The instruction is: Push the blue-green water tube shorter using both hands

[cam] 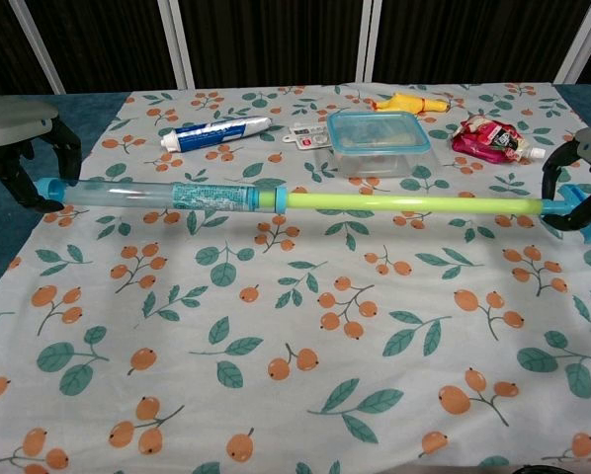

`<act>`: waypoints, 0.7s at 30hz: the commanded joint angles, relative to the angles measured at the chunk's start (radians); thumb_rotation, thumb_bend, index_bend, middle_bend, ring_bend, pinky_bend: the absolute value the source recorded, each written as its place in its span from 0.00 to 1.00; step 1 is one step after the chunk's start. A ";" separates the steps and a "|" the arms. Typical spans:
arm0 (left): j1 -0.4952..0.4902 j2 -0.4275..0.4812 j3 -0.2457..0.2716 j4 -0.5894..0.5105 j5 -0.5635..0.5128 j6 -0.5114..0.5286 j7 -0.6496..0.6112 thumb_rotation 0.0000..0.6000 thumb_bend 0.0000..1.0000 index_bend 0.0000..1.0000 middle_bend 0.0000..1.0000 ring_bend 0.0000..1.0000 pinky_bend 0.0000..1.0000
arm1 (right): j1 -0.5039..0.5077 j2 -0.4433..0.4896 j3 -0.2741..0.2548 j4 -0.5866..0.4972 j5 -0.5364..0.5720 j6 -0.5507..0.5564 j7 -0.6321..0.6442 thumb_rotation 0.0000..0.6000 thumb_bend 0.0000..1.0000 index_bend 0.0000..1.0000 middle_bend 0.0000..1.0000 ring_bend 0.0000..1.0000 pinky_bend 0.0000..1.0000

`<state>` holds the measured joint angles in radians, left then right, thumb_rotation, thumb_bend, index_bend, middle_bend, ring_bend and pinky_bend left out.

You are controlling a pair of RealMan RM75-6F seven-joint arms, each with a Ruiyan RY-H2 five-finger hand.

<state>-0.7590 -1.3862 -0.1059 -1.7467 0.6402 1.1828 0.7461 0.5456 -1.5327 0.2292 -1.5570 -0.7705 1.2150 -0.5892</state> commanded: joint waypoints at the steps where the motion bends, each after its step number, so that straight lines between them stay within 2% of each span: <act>1: 0.000 -0.004 -0.002 -0.002 -0.002 0.002 0.000 1.00 0.32 0.55 0.40 0.15 0.28 | -0.004 -0.002 -0.006 0.000 -0.002 0.003 0.000 1.00 0.36 0.69 0.17 0.04 0.15; 21: 0.006 0.007 0.010 -0.017 0.014 0.000 0.007 1.00 0.32 0.56 0.40 0.15 0.28 | 0.002 -0.011 -0.011 -0.018 -0.004 0.020 -0.029 1.00 0.36 0.70 0.17 0.04 0.15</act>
<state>-0.7533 -1.3797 -0.0960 -1.7634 0.6536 1.1834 0.7527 0.5470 -1.5432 0.2185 -1.5761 -0.7756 1.2347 -0.6172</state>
